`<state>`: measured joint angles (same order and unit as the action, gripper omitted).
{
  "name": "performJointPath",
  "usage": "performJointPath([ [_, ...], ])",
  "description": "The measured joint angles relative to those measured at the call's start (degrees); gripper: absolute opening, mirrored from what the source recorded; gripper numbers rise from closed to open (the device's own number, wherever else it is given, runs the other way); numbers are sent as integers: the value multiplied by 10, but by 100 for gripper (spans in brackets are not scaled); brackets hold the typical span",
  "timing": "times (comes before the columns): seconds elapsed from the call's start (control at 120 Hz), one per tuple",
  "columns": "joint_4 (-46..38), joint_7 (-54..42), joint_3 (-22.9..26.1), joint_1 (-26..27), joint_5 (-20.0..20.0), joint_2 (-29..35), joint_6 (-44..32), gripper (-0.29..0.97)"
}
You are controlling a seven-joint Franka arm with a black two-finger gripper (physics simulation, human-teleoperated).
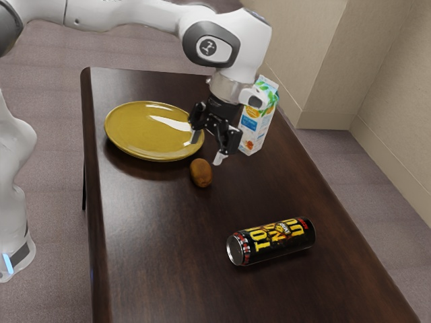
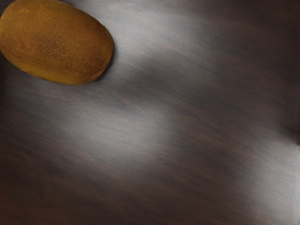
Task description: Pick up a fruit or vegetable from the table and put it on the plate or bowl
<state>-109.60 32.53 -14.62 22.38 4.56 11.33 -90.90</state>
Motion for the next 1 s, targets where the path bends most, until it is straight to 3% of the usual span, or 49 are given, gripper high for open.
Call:
performJointPath([
  [0.233, 12, 147, 14, 9, -2, -18, -55, 68],
  [0.45, 19, 223, 12, 8, -4, -32, -69, 68],
  [0.683, 55, 326, 22, 18, -79, -40, -43, 68],
  [0.917, 5, 411, 18, -68, -84, -35, -47, 68],
  [1.0, -15, 440, 18, -77, -73, -31, -64, 68],
])
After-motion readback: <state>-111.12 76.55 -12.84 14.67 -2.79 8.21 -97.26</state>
